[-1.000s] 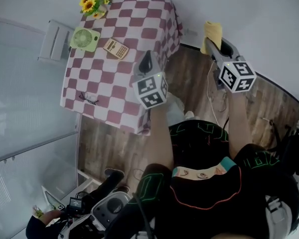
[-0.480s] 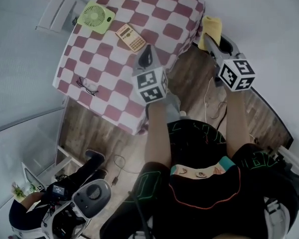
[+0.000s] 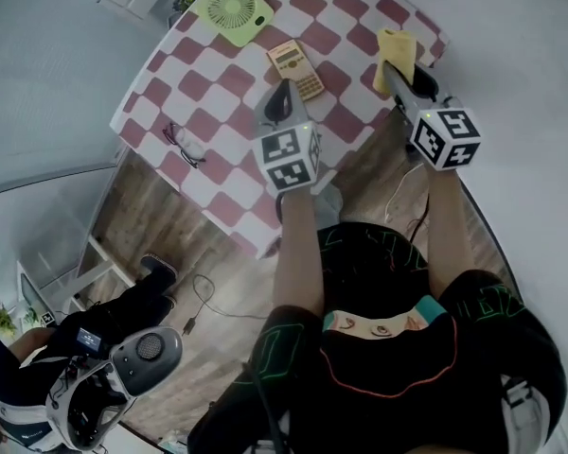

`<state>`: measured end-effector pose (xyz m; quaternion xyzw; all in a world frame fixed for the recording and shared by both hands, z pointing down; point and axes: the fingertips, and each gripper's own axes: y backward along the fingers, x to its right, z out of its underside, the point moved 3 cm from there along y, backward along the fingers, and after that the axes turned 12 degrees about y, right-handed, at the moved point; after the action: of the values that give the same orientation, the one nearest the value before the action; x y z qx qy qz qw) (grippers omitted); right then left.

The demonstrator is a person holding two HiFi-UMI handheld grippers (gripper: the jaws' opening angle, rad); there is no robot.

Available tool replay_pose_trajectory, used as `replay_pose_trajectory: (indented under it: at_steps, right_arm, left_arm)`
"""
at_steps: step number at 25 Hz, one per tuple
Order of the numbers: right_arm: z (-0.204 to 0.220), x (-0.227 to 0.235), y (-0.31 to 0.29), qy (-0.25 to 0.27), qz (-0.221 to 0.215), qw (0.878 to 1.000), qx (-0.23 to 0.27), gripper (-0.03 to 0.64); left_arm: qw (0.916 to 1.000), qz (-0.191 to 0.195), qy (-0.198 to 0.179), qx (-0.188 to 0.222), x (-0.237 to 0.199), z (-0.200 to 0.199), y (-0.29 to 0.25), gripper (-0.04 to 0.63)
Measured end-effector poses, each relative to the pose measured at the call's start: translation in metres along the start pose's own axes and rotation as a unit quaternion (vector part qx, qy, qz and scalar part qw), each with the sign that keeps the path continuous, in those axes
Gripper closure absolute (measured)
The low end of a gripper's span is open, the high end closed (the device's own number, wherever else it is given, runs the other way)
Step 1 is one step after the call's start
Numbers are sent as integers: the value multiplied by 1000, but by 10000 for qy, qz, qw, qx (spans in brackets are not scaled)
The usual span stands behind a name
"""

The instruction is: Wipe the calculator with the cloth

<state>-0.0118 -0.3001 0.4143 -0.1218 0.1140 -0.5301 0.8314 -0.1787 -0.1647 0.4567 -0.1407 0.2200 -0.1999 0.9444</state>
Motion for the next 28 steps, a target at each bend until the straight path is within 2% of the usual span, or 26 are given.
replay_pose_trajectory:
  at_steps: [6,9,14,17,20,22,25,28]
  right_arm:
    - [-14,-32,-48,603,-478,9969,-127,495]
    - [-18,-50,-71,1005,-820,9912,-259,495]
    - [-24,-67,-103,1271,-1135,9848,-339,495]
    - [-23,-79,-125,1651,-1416,9752,-415,495]
    - [-16,-87,-146,2357,-1674,9556,-563,495]
    - [-11,-95,-161,2889,-1899,9359,-673,495]
    - [-7,-108,-182,3416,-2260,9093,-743,495]
    - [2,-120,-201,3991,-2654,8736,-837,495]
  left_arm:
    - [9989,-249,256,290,-35,-23,3,584]
    - [9977,-434,416,329,-52,-24,9,584]
    - [9958,-648,556,344,-71,-24,19,584]
    - [9936,-827,664,388,-84,-25,25,584]
    - [9921,-999,680,343,-95,-21,28,584]
    - [9910,-1091,728,279,-101,-16,29,584]
    - [9902,-1066,871,220,-104,-14,22,584]
    - [9894,-1105,933,162,-102,-10,11,584]
